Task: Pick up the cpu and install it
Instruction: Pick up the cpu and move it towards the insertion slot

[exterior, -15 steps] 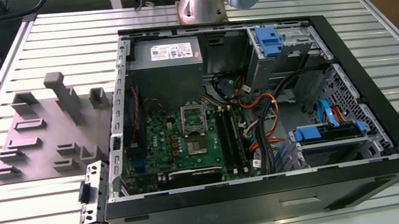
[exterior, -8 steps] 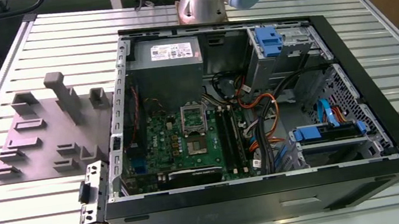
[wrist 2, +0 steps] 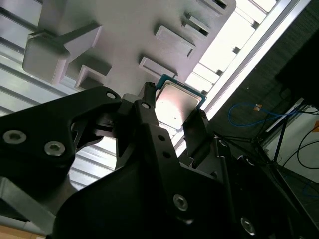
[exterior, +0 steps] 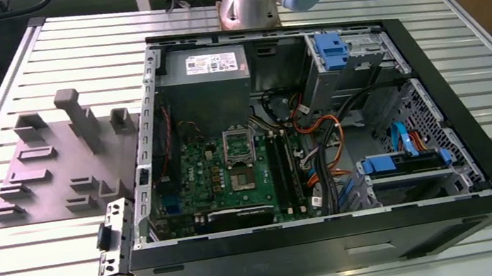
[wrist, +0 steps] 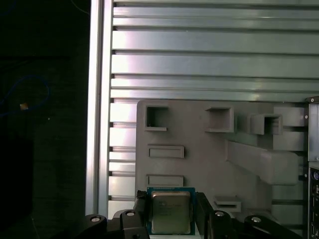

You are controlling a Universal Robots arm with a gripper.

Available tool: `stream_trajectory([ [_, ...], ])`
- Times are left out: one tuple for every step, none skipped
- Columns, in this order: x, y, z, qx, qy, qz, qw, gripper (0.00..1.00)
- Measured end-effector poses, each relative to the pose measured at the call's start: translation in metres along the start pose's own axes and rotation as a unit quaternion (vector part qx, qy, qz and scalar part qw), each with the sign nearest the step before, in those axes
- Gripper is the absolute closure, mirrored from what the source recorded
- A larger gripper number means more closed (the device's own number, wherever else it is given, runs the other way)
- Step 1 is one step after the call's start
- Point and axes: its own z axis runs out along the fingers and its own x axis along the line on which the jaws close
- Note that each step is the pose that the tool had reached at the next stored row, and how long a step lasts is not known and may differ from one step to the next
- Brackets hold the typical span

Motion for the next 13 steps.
stream_trajectory([
  [0.0000, 0.0000, 0.0000, 0.0000, 0.0000, 0.000, 1.00000, 0.53],
  [0.0000, 0.0000, 0.0000, 0.0000, 0.0000, 0.000, 1.00000, 0.53],
  [0.0000, 0.0000, 0.0000, 0.0000, 0.0000, 0.000, 1.00000, 0.53],
  [0.0000, 0.0000, -0.0001, 0.0000, 0.0000, 0.000, 1.00000, 0.53],
  [0.0000, 0.0000, -0.0001, 0.0000, 0.0000, 0.000, 1.00000, 0.53],
  [0.0000, 0.0000, -0.0001, 0.0000, 0.0000, 0.000, 1.00000, 0.53],
  [0.0000, 0.0000, -0.0002, 0.0000, 0.0000, 0.000, 1.00000, 0.53],
  [0.0000, 0.0000, -0.0002, 0.0000, 0.0000, 0.000, 1.00000, 0.53],
  [0.0000, 0.0000, -0.0001, 0.0000, 0.0000, 0.000, 1.00000, 0.53],
  [0.0000, 0.0000, -0.0002, 0.0000, 0.0000, 0.000, 1.00000, 0.53],
  [0.0000, 0.0000, -0.0002, 0.0001, 0.0000, 0.000, 1.00000, 0.53],
  [0.0000, 0.0000, -0.0002, 0.0001, 0.0000, 0.000, 1.00000, 0.53],
  [0.0000, 0.0000, -0.0002, 0.0001, 0.0000, 0.000, 1.00000, 0.53],
])
